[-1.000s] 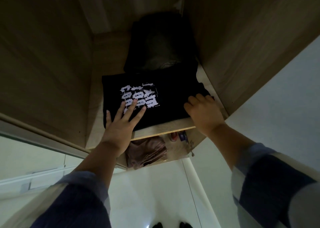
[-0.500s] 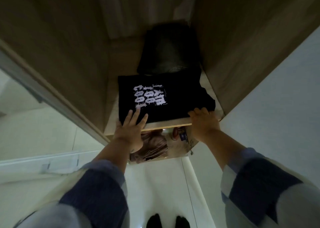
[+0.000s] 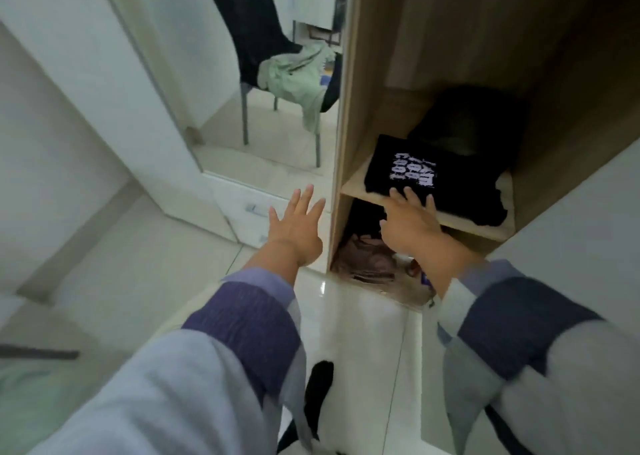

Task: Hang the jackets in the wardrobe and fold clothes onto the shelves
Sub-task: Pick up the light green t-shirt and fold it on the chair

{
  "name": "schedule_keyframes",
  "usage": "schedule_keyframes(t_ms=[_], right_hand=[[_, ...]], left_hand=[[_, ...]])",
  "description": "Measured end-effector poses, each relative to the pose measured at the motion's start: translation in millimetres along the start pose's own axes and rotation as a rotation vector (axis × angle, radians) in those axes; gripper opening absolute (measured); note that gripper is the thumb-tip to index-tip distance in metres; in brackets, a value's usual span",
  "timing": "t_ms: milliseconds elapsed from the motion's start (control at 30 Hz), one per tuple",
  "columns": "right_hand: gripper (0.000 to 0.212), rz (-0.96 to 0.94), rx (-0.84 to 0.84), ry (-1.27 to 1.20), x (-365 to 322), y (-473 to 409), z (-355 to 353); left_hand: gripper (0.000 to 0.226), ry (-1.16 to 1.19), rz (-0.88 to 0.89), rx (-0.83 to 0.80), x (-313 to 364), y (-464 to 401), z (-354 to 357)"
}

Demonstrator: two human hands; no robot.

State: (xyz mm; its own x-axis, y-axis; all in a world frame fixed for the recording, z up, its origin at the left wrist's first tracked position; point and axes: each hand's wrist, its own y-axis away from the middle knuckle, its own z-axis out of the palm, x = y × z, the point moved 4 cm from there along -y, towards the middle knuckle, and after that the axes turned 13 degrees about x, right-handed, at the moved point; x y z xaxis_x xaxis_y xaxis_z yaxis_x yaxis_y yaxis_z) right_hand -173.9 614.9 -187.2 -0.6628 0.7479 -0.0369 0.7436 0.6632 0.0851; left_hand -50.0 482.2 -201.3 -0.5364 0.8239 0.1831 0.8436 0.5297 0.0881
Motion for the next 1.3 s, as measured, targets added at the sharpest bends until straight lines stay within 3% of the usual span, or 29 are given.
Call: schedule_keyframes(t_ms=[467, 800, 1033, 1300], right_hand=[[0.053, -0.735, 0.056, -0.027, -319.5, 150.5, -22.6], [0.056, -1.051, 0.013, 0.030, -533.0, 260.0, 15.8], [0.056, -1.078, -0.122, 0.036, -622.4, 281.3, 90.5], [0.058, -1.041, -0.271, 0.145, -658.5, 243.4, 176.4]], left_hand=[[0.081, 0.065, -0.746, 0.171, -219.2, 323.3, -52.4], [0.081, 0.124, -1.116, 0.213, -367.6, 520.2, -43.7], [0.075, 0.173, -1.188, 0.227, -457.5, 556.0, 2.7], [0.070, 0.335, -1.192, 0.085, -506.5, 502.9, 75.4]])
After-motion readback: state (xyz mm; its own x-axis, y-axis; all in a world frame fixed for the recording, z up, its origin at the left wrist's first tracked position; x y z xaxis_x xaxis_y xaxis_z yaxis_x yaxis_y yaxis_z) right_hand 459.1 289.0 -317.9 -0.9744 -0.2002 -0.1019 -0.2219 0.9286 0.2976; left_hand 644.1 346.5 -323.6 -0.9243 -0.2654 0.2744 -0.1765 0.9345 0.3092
